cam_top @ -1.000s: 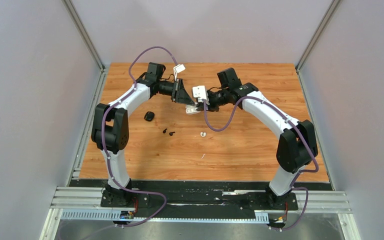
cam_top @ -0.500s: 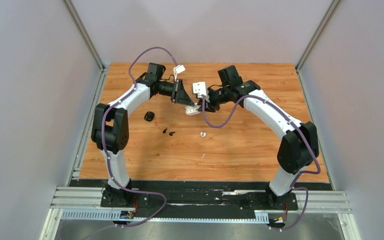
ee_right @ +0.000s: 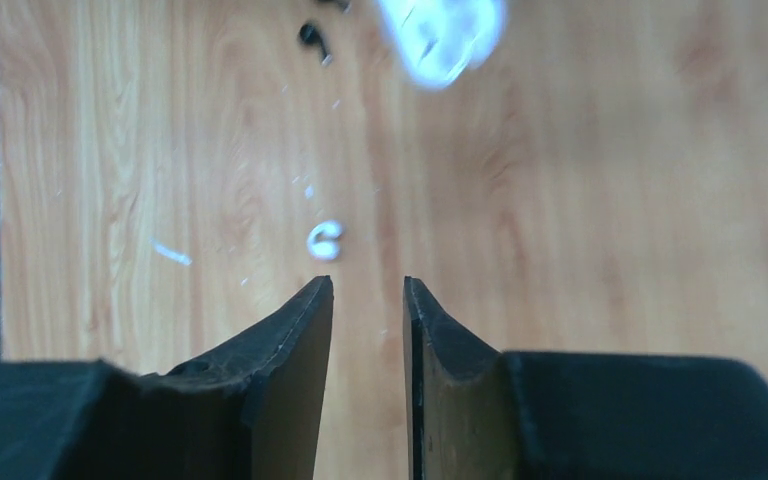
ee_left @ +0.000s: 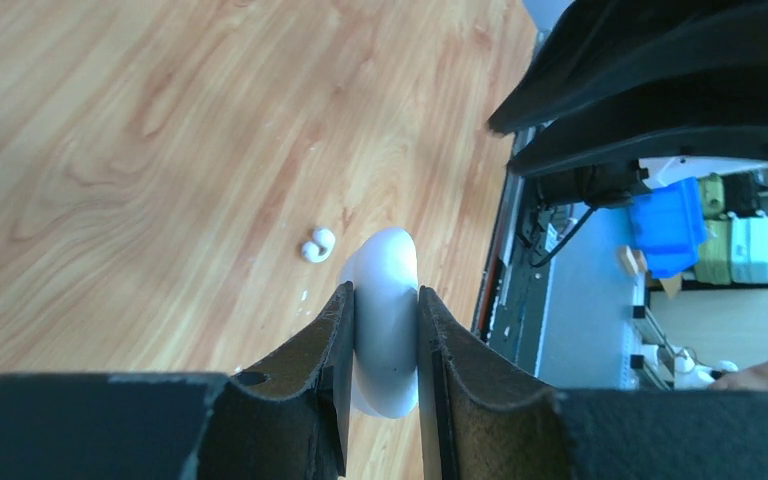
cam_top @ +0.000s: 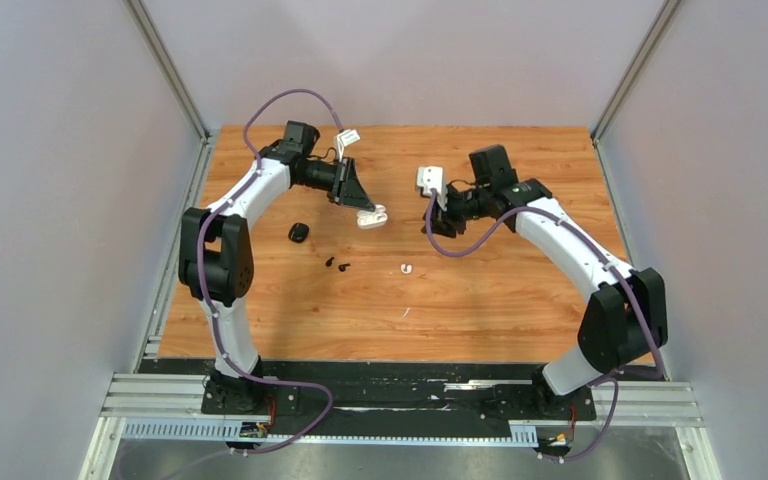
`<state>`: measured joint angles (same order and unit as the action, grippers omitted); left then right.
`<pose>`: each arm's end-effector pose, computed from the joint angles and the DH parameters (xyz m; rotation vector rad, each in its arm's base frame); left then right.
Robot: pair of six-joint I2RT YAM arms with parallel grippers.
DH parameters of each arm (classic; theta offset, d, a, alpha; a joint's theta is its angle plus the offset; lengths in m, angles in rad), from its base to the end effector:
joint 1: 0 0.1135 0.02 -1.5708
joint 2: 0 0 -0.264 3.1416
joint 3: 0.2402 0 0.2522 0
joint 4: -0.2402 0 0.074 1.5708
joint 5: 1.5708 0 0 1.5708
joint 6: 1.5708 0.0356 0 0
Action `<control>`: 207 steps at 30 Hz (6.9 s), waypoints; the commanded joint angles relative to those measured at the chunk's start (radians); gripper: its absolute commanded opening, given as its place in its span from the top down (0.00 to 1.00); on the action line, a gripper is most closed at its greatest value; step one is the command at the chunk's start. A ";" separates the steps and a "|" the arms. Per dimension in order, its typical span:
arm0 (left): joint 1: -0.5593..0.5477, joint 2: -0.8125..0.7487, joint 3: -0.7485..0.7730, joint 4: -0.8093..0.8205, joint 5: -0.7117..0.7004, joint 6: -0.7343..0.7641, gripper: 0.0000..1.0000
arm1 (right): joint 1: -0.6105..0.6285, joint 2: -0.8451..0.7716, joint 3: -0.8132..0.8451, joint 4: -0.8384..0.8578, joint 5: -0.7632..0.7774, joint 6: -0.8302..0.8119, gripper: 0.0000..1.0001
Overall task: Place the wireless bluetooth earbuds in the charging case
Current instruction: Pick up the left earbud from the center of the board, then insert the left earbud into the left side groove of the charging case.
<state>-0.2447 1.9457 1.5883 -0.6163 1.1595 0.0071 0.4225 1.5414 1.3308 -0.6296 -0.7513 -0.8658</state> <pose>0.3964 -0.1326 0.2567 0.7345 2.1817 -1.5496 0.2920 0.1579 0.3104 -1.5854 1.5589 0.6610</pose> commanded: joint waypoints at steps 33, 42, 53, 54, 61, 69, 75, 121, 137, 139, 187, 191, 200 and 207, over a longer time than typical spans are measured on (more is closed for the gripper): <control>0.084 -0.157 -0.157 0.074 -0.199 -0.134 1.00 | 0.160 0.300 -0.105 0.064 0.102 -0.116 0.69; 0.084 -0.123 -0.133 0.074 -0.176 -0.139 1.00 | 0.165 0.330 -0.081 0.075 0.116 -0.100 0.67; 0.084 -0.100 -0.117 0.071 -0.172 -0.142 1.00 | 0.168 0.348 -0.051 0.076 0.128 -0.099 0.67; 0.084 -0.099 -0.116 0.070 -0.171 -0.142 1.00 | 0.167 0.351 -0.048 0.073 0.131 -0.100 0.67; 0.084 -0.081 -0.103 0.069 -0.168 -0.144 1.00 | 0.168 0.388 -0.025 0.055 0.149 -0.109 0.66; 0.084 -0.067 -0.092 0.061 -0.162 -0.141 1.00 | 0.168 0.350 -0.020 0.050 0.147 -0.103 0.66; 0.083 -0.051 -0.081 0.061 -0.157 -0.141 1.00 | 0.168 0.344 -0.022 0.046 0.144 -0.092 0.66; 0.084 -0.053 -0.061 0.019 -0.159 -0.108 1.00 | 0.182 0.403 0.022 -0.018 0.188 -0.036 0.69; 0.084 -0.015 -0.029 0.018 -0.153 -0.116 1.00 | 0.181 0.436 0.021 -0.018 0.231 -0.025 0.64; 0.084 -0.014 -0.028 0.019 -0.153 -0.119 1.00 | 0.180 0.437 0.024 -0.017 0.235 -0.025 0.64; 0.084 0.012 -0.002 0.032 -0.144 -0.147 1.00 | 0.151 0.474 0.122 0.016 0.250 0.049 0.87; 0.084 0.012 0.001 0.028 -0.145 -0.143 1.00 | 0.144 0.453 0.124 -0.008 0.249 0.044 0.99; 0.082 0.029 0.023 0.087 -0.149 -0.155 1.00 | 0.051 0.219 0.156 -0.112 0.127 -0.058 1.00; 0.031 0.056 0.096 0.132 -0.158 -0.148 1.00 | 0.042 0.149 0.300 -0.166 0.016 -0.208 1.00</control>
<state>-0.1818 1.9884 1.6039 -0.5415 0.9874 -0.1371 0.4519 1.7367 1.5333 -0.7681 -0.6037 -0.9619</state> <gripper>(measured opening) 0.316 0.010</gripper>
